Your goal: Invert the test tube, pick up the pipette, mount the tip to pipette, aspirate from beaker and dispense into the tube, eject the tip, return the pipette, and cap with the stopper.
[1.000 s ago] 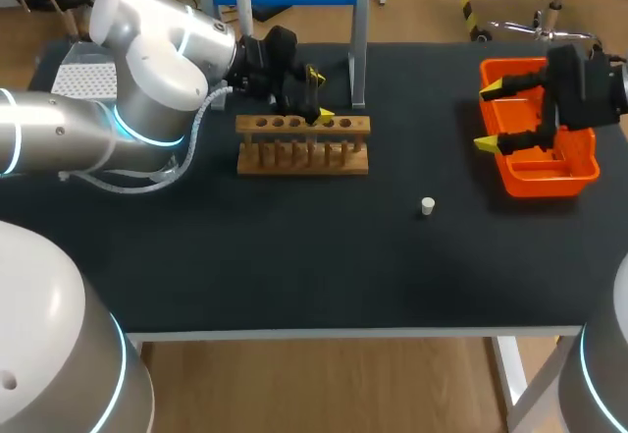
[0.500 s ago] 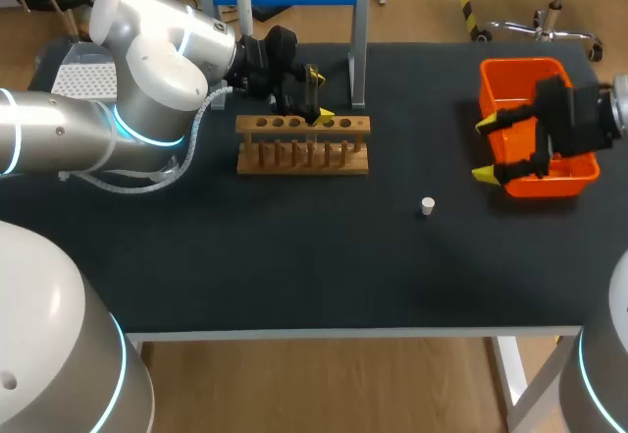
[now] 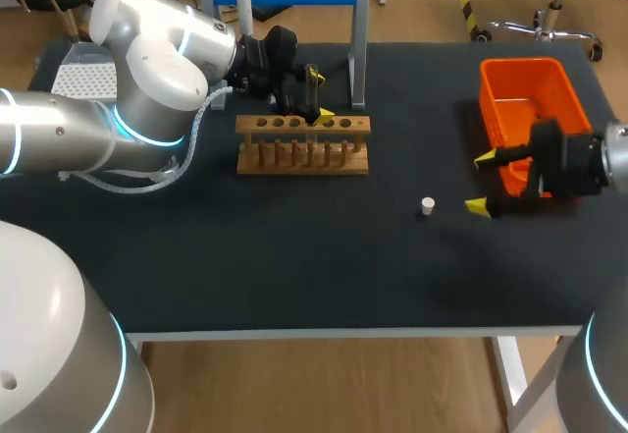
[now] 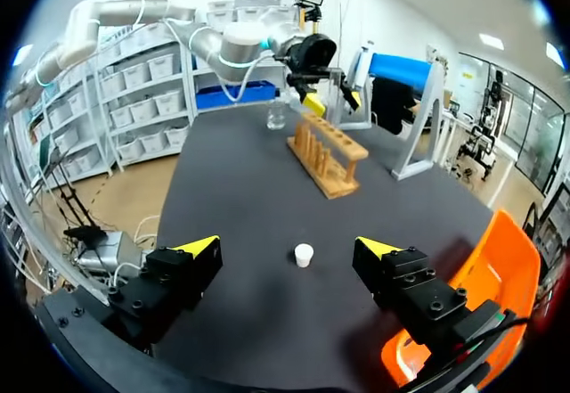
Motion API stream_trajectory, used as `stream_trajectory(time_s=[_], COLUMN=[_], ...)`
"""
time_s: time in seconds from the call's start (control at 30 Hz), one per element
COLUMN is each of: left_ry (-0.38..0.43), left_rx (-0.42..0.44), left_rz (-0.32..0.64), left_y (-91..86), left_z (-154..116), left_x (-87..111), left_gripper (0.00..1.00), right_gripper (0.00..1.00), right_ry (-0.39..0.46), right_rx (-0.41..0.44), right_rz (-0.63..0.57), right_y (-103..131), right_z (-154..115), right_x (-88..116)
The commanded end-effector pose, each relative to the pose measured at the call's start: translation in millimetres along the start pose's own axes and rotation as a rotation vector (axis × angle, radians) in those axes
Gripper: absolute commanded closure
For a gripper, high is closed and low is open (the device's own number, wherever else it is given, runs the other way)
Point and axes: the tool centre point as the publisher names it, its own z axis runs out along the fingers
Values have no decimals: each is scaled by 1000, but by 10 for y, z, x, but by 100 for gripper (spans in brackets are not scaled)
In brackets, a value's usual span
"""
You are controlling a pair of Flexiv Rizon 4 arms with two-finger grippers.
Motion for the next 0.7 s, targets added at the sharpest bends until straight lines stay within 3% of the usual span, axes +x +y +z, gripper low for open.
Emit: stream_trajectory(time_s=[0.03,0.7], left_ry=[0,0], left_rx=[-3,-3], left_rz=[-1,-1], left_y=[-6,-6], left_z=[2,2], left_x=[1,1], left_gripper=[0,0], right_gripper=[0,0], right_ry=[-20,-19], right_rx=[1,44], right_rz=[22,34], right_y=[-53,-190], right_z=[79,483], right_x=[9,144])
